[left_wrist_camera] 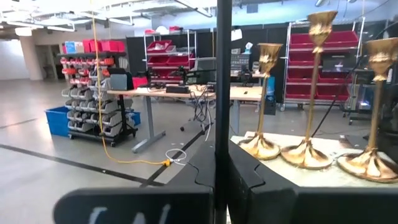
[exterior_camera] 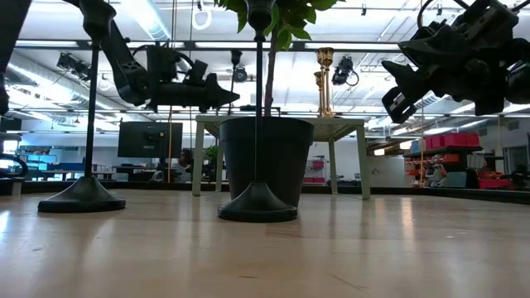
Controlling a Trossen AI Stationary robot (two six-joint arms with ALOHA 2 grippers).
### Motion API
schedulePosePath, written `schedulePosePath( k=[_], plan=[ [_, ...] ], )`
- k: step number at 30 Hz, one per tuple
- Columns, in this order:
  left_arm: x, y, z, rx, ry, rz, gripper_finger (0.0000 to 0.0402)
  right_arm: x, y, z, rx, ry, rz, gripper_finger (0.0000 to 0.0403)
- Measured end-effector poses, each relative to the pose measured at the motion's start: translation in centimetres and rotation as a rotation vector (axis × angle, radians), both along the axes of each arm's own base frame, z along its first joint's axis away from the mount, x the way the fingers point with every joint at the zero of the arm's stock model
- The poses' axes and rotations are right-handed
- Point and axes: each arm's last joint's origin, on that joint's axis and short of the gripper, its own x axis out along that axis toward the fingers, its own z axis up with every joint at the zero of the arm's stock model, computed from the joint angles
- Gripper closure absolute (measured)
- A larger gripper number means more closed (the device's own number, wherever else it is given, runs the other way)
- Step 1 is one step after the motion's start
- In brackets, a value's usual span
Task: Pick & Place candle stick holders
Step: Put the top left black candle holder on the shelf
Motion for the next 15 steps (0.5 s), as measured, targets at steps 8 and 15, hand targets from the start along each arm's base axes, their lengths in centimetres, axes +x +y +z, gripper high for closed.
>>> schedulePosePath(
  k=[8,15],
  plan=[
    [0.54,1.26,-0.41,-0.03,0.0,-0.029,0.0392,0.0,0.01,0.0,0.0,0.0,0.0,0.0278],
    [0.55,1.27,-0.38,-0.024,-0.004,-0.029,0.0392,0.0,0.01,0.0,-0.012,-0.005,-0.001,0.0278]
  ],
)
